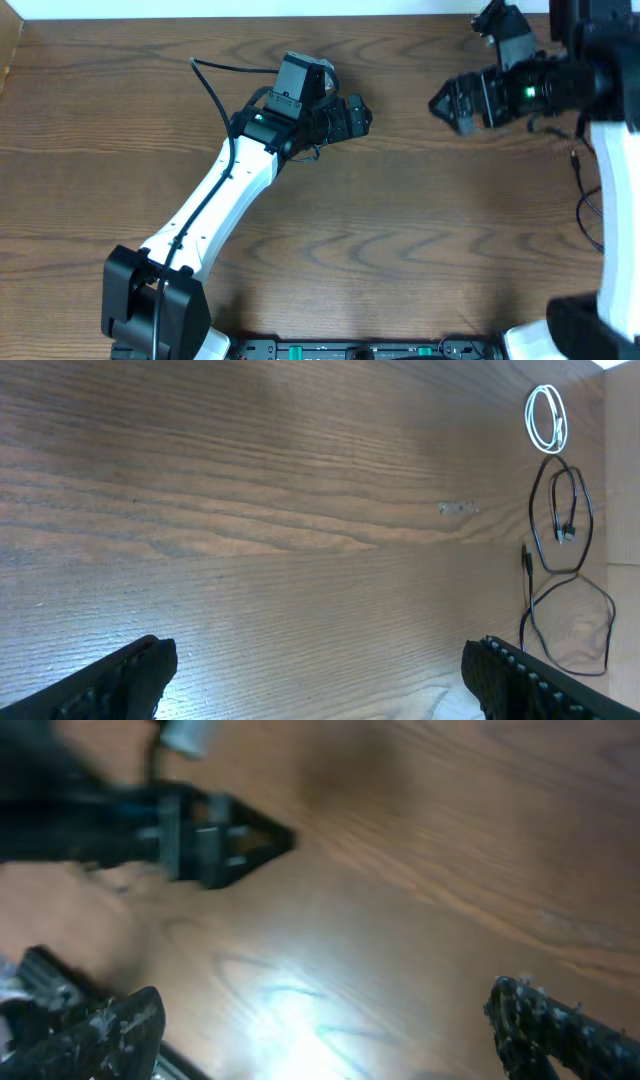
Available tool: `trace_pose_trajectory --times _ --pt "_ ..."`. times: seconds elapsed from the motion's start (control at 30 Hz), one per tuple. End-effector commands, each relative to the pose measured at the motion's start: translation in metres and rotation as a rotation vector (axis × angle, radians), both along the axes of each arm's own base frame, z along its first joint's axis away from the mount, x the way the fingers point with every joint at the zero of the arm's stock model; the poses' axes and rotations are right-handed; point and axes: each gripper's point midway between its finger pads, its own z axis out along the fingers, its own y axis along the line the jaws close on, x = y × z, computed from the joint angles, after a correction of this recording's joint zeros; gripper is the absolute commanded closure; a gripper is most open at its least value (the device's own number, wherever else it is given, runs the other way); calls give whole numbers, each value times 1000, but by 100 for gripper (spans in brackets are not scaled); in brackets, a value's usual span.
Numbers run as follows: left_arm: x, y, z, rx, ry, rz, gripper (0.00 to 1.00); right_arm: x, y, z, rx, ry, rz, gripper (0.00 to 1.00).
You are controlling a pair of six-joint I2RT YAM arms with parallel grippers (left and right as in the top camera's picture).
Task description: Untangle cables
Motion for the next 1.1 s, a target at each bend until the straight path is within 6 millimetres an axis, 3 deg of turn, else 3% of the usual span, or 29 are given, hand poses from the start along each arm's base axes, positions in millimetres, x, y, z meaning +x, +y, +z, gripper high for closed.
trace_pose_trajectory --times 0.0,0.1,0.27,0.37,0.43,0.53,0.57,0.63,0.73,0.83,1.07 --pt "4 3 2 15 -17 0 4 -30 25 23 52 -30 41 1" --pt "4 3 2 15 -17 0 4 -46 25 27 33 -34 64 1" --pt "4 3 2 15 -17 1 4 -55 0 32 -66 -81 -16 1" --pt "4 3 2 15 -17 0 4 -48 -24 33 -165 -118 -123 1" --pt "4 3 2 15 -17 1 4 -37 -39 44 -214 -225 -194 1" --pt "4 3 2 15 -17 1 3 -31 -44 57 -188 -342 -235 1" --pt "4 3 2 15 -17 1 4 -24 -45 72 -132 -474 -261 1" --pt "4 3 2 15 -17 0 4 -23 -47 76 -91 -562 -276 1" --pt "4 3 2 15 -17 0 4 -26 -62 57 -85 -665 -316 1" --pt "4 3 2 15 -17 0 4 -36 -80 23 -110 -764 -352 1" --pt "4 3 2 15 -17 0 4 -74 -106 -49 -109 -918 -445 1"
